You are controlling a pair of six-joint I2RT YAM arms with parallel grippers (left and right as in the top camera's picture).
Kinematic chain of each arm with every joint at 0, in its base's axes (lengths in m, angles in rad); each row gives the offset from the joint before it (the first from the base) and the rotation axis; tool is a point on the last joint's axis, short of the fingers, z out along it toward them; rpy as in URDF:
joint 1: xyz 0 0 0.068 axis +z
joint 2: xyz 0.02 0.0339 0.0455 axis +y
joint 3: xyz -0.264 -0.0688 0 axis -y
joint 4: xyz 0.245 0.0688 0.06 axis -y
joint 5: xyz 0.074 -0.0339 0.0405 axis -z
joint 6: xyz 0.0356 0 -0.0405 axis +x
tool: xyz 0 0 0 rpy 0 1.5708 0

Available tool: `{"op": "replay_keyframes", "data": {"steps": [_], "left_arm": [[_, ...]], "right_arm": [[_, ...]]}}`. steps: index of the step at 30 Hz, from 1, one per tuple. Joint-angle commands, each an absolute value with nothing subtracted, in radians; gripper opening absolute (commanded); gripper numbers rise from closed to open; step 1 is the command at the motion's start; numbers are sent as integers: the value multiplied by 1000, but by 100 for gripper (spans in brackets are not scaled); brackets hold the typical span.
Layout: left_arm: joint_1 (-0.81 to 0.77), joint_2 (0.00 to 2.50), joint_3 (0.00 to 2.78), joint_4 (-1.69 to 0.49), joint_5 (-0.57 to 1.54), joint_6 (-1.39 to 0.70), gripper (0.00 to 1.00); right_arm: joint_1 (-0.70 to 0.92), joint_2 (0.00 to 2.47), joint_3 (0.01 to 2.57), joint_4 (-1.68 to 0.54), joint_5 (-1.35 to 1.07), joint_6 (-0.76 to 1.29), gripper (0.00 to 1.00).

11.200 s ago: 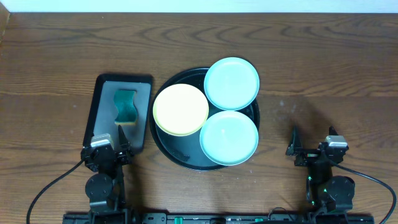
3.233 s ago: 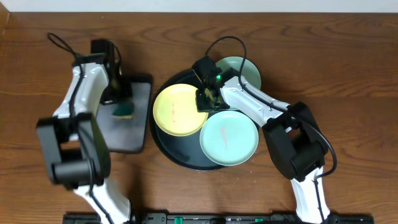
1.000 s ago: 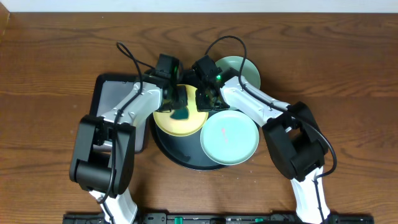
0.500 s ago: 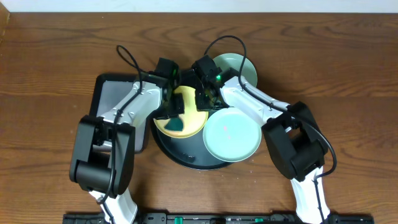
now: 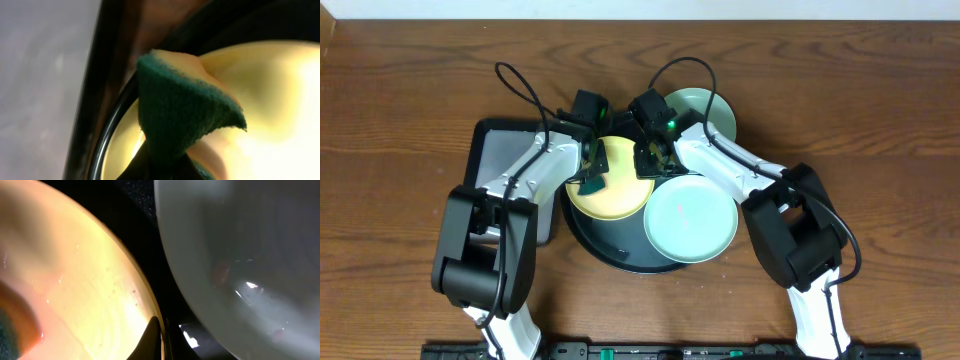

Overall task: Clean dirty plates on tray and stack at the side
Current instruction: 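Scrub the yellow plate with the sponge in left gripper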

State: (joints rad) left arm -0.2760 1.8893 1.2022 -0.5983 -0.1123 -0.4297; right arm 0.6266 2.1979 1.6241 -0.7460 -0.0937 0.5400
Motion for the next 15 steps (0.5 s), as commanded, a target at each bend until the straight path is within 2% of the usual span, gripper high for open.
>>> {"op": "replay_keyframes", "data": {"steps": [1, 5, 8, 12, 15], "left_arm": [[-259, 1902, 1194, -698, -55, -428, 7], [-265, 1902, 1194, -778, 271, -226, 7], [-265, 1902, 1194, -751, 447, -143, 8], [-265, 1902, 1194, -628, 439, -142, 8], [-265, 1902, 1194, -526, 290, -143, 8]], "right_arm": [[629, 2211, 1622, -751, -57, 537, 1], [629, 2211, 1622, -752, -57, 537, 1], [629, 2211, 1622, -751, -57, 537, 1], [629, 2211, 1622, -751, -57, 537, 1], [629, 2211, 1622, -751, -56, 537, 1]]}}
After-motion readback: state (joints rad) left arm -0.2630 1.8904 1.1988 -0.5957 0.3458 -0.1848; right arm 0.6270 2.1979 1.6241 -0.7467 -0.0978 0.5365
